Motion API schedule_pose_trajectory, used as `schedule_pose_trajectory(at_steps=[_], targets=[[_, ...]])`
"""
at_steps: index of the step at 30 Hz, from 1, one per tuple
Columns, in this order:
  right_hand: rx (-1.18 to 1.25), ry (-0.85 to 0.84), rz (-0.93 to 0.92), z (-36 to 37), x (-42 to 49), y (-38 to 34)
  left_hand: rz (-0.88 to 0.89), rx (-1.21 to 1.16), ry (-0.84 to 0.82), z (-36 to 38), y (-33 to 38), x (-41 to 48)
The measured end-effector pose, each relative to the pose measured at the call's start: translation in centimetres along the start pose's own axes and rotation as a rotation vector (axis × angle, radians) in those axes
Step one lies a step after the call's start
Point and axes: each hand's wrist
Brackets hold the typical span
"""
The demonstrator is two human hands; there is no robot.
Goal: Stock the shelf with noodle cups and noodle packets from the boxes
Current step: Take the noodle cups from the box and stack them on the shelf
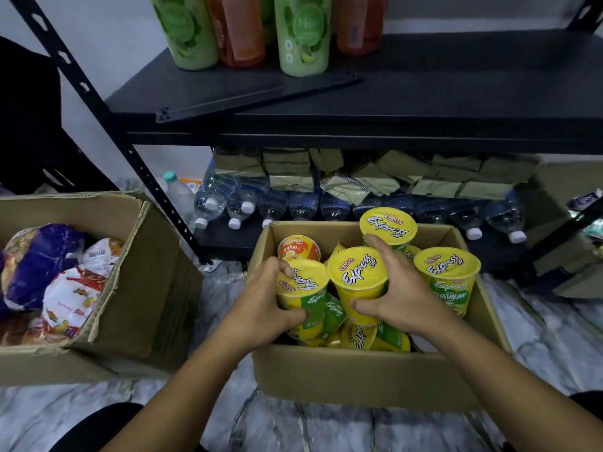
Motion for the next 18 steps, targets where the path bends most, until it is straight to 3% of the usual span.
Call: schedule_pose_trajectory(at_steps=[5,12,18], targets=[[-0.102,-0.092,-0.021,-0.6,-0.1,0.3,-0.084,0.118,-0.053,0.4,0.7,0.6],[-0.161,-0.066,-0.034,-0.7,-0.4,0.2,-0.154,0.147,-0.131,0.0,0.6,0.4],[-0.072,-0.11,-0.032,-0.1,-1.2,0.0,-0.147,0.165,-0.159,-0.1,0.6,-0.1]])
Point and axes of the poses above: each hand's wrist, its own x-axis towards the middle knuckle, its own z-axis out of the palm, y = z × x, and after that the axes turned 9 degrees about -x, right-handed
